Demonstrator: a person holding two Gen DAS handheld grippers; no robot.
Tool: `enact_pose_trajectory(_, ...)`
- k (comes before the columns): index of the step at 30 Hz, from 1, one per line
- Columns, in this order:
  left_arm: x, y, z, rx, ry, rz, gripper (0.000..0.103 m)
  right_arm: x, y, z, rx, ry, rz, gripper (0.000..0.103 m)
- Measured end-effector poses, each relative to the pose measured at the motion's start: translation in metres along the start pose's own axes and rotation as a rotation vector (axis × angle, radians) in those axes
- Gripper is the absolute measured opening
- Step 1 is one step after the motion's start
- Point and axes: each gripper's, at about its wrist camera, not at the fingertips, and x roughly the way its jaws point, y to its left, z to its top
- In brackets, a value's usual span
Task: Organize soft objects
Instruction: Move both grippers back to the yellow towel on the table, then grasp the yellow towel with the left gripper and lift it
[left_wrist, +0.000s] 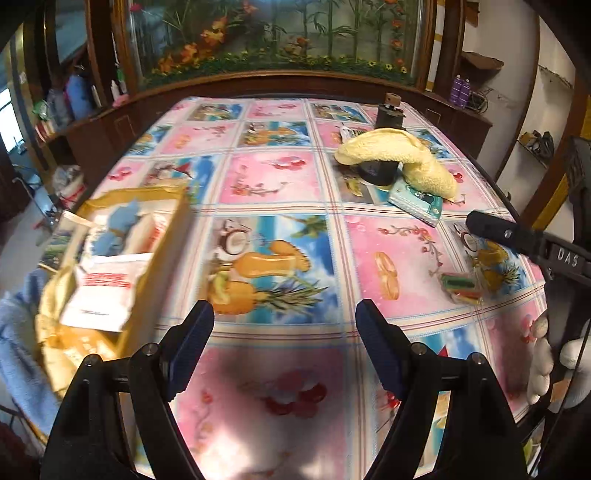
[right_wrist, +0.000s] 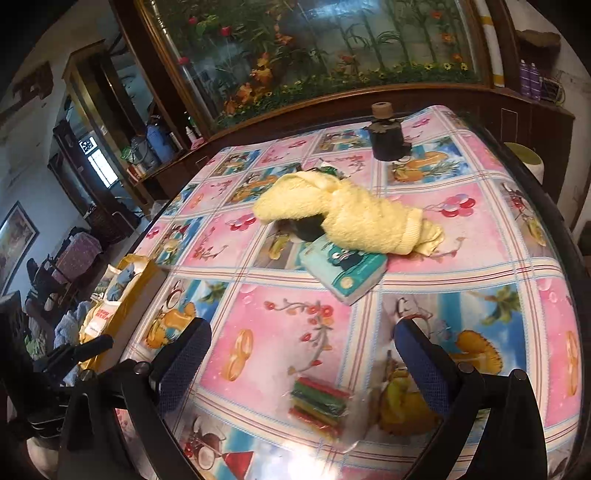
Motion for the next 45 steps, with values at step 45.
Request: enact_pose_trajectory(45, 0.044, 0.006, 0.002, -0.173, 0.130, -0.213, 0.081, 0.055, -0.032, 0.034, 0.093, 0.141, 0.084, 0.096)
